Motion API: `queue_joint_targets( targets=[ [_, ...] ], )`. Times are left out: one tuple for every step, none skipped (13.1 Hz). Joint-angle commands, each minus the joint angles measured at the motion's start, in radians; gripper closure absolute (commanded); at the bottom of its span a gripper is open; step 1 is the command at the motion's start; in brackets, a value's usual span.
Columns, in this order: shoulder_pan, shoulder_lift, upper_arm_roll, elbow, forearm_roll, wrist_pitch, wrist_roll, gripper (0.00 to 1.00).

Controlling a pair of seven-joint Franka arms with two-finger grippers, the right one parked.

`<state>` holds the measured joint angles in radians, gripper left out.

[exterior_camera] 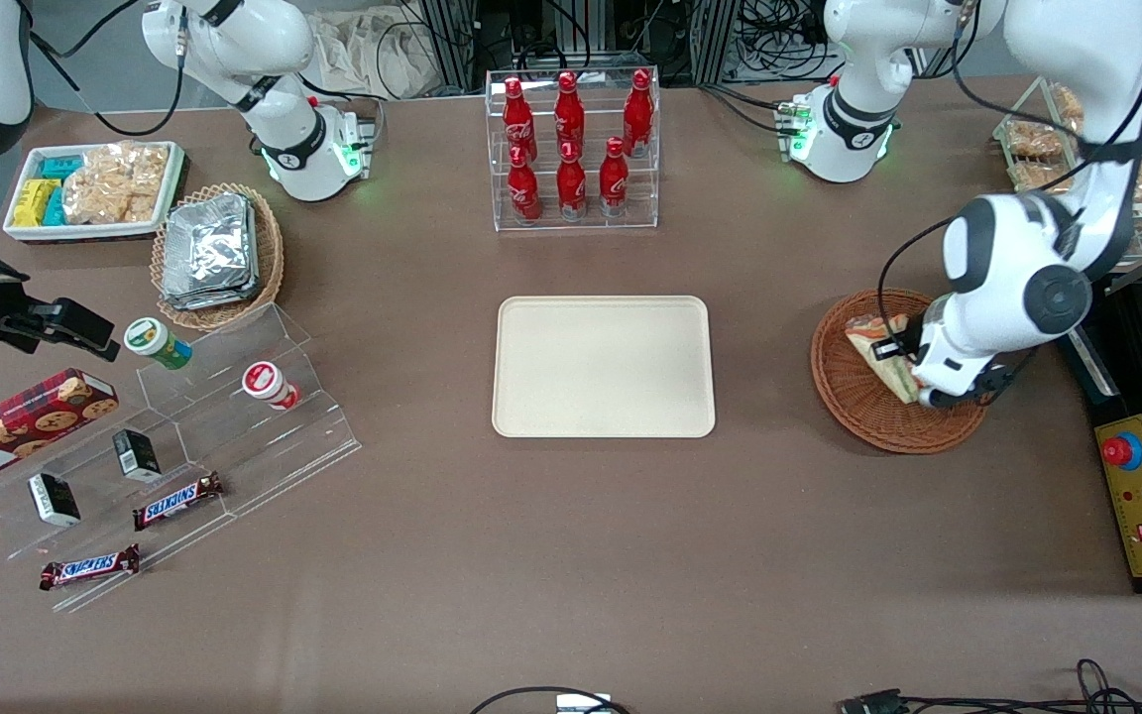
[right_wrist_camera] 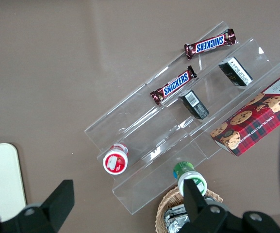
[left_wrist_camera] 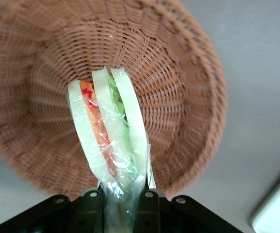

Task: Place sandwich from basket to tray
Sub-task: 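Lift the sandwich out of the basket and carry it toward the tray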

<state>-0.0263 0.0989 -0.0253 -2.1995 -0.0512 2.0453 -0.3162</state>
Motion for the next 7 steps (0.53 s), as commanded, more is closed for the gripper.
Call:
queue_joint_targets(
  targets=[
    [-0.007, -0.088, 0.002, 0.187, 0.010, -0.294, -0.014, 0.89],
    [-0.007, -0.084, 0.002, 0.301, 0.010, -0.415, -0.011, 0.89],
    [-0.009, -0.076, -0.002, 0.414, 0.010, -0.519, -0.006, 0.89],
    [-0.009, -0.073, -0.016, 0.505, 0.016, -0.596, -0.001, 0.88],
    [-0.011, -0.073, -0.025, 0.556, 0.020, -0.641, 0.020, 0.88],
    [-0.011, -0.074, -0.047, 0.585, 0.024, -0.669, 0.044, 0.88],
    [-0.011, -0.076, -0.067, 0.602, 0.022, -0.685, 0.049, 0.87]
  ],
)
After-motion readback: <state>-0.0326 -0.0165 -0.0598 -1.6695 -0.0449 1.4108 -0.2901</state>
